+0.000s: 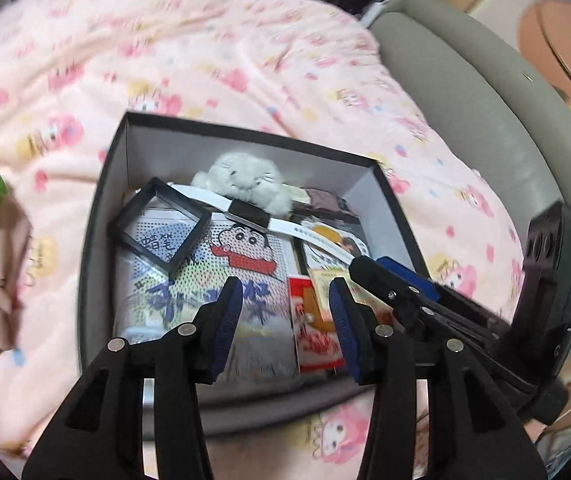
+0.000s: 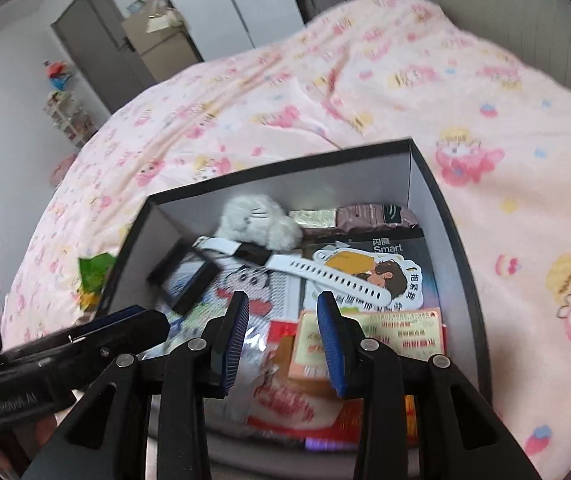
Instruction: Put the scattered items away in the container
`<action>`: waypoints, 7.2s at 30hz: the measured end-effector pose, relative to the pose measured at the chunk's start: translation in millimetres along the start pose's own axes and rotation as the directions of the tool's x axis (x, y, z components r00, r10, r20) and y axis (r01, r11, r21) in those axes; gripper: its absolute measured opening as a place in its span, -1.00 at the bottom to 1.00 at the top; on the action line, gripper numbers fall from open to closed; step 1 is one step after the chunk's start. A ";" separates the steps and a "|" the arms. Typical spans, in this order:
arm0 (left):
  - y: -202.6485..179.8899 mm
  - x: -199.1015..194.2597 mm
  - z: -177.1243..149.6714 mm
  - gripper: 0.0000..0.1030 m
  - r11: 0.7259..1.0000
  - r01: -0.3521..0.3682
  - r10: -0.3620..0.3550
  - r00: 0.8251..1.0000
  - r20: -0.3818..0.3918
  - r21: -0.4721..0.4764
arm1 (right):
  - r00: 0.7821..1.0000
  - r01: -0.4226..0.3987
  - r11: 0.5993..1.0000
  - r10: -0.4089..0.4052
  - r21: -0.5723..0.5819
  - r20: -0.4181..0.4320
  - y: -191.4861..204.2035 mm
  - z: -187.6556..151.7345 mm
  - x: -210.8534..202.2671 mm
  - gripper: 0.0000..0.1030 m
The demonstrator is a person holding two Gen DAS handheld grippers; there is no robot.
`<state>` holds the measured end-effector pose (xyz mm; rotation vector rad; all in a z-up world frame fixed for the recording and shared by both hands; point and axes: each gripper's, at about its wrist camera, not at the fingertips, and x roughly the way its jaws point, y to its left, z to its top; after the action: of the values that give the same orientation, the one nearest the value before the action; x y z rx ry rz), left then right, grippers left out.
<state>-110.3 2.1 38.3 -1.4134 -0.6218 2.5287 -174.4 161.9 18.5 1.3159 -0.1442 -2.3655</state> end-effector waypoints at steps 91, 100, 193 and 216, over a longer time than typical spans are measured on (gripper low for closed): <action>286.6 -38.3 -52.1 0.10 0.676 -0.003 0.060 0.997 0.051 -0.737 | 0.918 -0.361 0.922 0.326 -0.137 -0.225 250.7 -79.8 138.7 -0.97; 253.0 -34.3 -43.5 -0.43 0.767 0.293 -0.249 0.956 0.155 -0.571 | 0.914 -0.402 0.902 0.385 -0.158 -0.129 236.0 -78.8 81.9 -0.98; 118.5 29.5 -100.2 0.27 0.991 -0.008 -0.037 0.944 -0.329 -0.134 | 0.953 -0.198 0.952 0.243 0.233 -0.182 -1.9 -129.6 38.6 -0.09; 25.7 -62.5 -30.0 -0.66 0.979 0.198 -0.199 0.980 0.013 0.056 | 0.913 -0.375 0.916 0.392 -0.143 0.115 46.6 2.9 -85.9 -0.93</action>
<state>-50.5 -34.7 61.3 -1.2436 -0.6566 2.3868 -122.7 155.0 101.2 0.9603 -0.2756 -2.0913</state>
